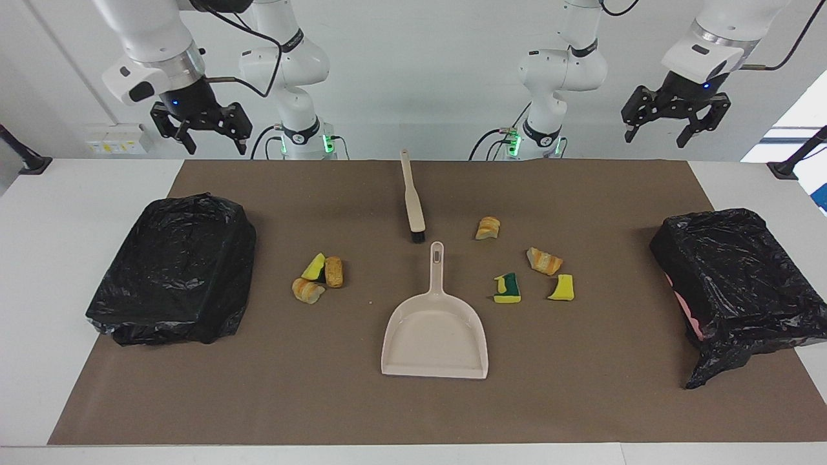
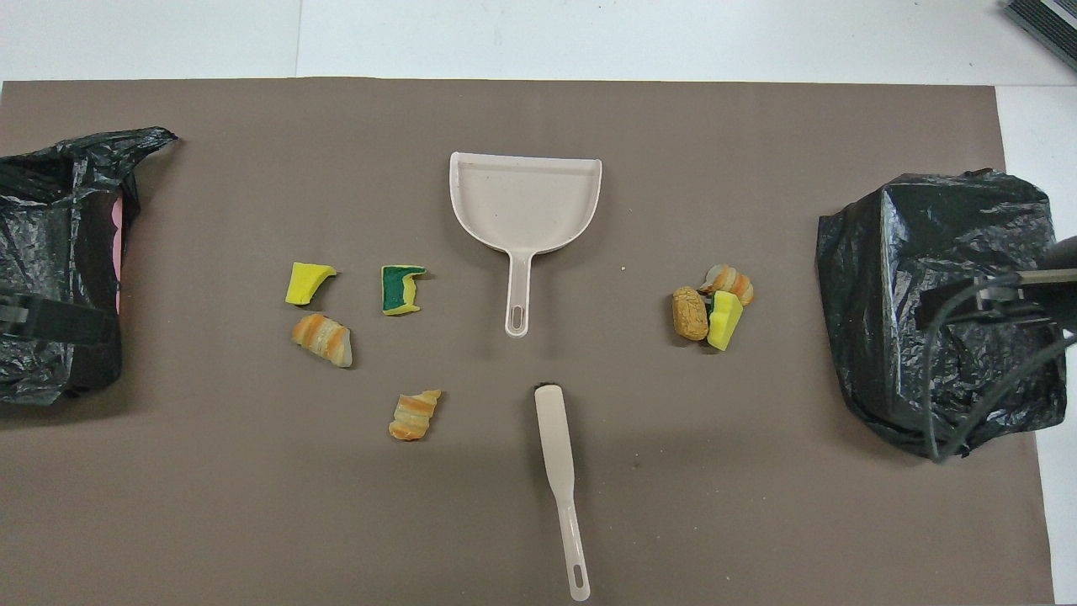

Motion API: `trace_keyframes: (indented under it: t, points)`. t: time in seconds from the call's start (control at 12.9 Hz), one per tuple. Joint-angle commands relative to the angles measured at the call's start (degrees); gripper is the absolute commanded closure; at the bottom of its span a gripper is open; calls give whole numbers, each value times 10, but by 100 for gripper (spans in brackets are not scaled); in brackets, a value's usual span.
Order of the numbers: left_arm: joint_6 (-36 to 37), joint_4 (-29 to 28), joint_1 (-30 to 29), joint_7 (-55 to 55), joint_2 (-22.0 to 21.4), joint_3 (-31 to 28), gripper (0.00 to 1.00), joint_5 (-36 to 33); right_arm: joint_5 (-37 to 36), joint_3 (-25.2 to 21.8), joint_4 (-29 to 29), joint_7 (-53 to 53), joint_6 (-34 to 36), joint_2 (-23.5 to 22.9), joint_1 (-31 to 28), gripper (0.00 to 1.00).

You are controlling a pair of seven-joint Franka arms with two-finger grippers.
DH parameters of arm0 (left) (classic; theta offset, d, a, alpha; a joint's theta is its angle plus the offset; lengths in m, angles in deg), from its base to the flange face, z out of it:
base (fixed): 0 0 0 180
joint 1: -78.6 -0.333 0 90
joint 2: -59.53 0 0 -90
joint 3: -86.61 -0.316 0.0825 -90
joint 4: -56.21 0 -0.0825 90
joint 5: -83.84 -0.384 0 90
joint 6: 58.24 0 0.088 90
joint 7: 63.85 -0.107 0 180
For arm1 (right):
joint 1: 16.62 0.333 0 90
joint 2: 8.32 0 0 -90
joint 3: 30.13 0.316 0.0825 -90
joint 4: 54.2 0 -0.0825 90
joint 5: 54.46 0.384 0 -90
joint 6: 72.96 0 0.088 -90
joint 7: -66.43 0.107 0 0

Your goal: Sweep and dump trash in bin

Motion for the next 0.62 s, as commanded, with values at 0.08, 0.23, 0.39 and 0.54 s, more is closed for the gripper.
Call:
trace_keyframes:
  t: [0.08,0.23,0.39,0.54]
  points:
    - [-70,-140,106,133,-69,0,0,-3,13,1,-8,50,-48,-69,35,0]
    - [-112,-207,172,211,-88,0,0,-1,45,4,-12,77,-80,-104,36,0]
    - [-165,-254,235,294,-90,0,0,6,64,5,-12,114,-114,-145,60,0]
    - [-224,-297,296,371,-88,0,0,6,93,5,-24,163,-142,-183,71,0]
